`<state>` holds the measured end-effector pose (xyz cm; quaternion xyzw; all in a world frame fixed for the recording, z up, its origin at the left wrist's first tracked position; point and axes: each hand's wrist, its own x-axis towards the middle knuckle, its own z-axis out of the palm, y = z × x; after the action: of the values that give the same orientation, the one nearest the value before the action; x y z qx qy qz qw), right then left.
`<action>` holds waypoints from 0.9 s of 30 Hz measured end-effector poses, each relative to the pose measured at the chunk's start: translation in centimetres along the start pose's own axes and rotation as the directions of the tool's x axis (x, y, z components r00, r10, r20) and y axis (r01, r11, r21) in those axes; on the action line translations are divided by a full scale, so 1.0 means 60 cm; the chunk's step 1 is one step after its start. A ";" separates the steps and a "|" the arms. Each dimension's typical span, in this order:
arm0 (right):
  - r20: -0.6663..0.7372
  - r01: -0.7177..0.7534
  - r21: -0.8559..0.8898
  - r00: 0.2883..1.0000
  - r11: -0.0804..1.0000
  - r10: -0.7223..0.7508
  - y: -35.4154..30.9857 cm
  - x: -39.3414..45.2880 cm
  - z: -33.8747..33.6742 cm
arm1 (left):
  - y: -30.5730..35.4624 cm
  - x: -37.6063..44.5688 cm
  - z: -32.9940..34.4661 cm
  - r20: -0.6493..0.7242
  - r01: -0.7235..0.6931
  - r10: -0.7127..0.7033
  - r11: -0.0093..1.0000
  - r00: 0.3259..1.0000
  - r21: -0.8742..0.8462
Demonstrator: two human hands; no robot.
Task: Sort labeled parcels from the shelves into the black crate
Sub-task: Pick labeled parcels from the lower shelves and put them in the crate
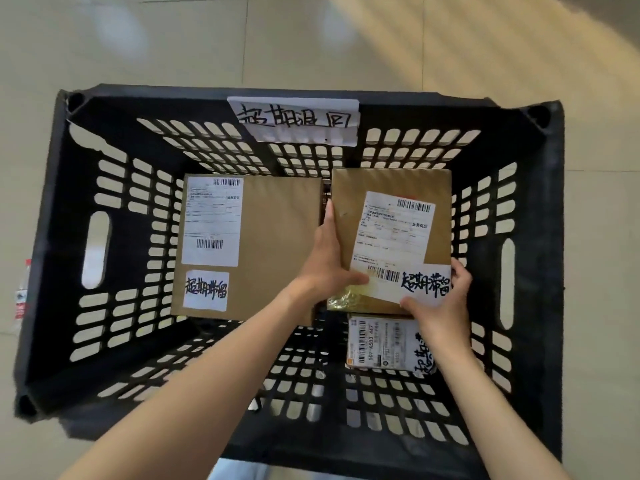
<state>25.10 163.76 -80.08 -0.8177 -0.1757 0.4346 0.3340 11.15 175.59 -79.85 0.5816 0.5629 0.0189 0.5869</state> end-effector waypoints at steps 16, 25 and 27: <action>0.003 0.082 -0.297 0.996 0.951 -0.085 -0.144 -0.096 -0.002 | 0.068 -0.115 -0.076 -0.131 0.023 -0.007 0.993 0.991 0.119; 0.348 0.416 -0.262 0.882 0.871 -0.317 -0.364 -0.287 0.072 | 0.097 -0.426 -0.288 -0.489 0.010 -0.042 0.998 0.871 -0.068; 0.439 0.497 -0.254 0.823 0.829 -0.359 -0.400 -0.352 0.101 | 0.080 -0.510 -0.327 -0.583 0.012 -0.079 0.993 0.808 -0.117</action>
<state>8.33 171.11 -53.19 -0.7046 -0.4940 0.4544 0.2304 -10.42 169.41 -50.84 0.5011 0.7284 0.2138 0.4154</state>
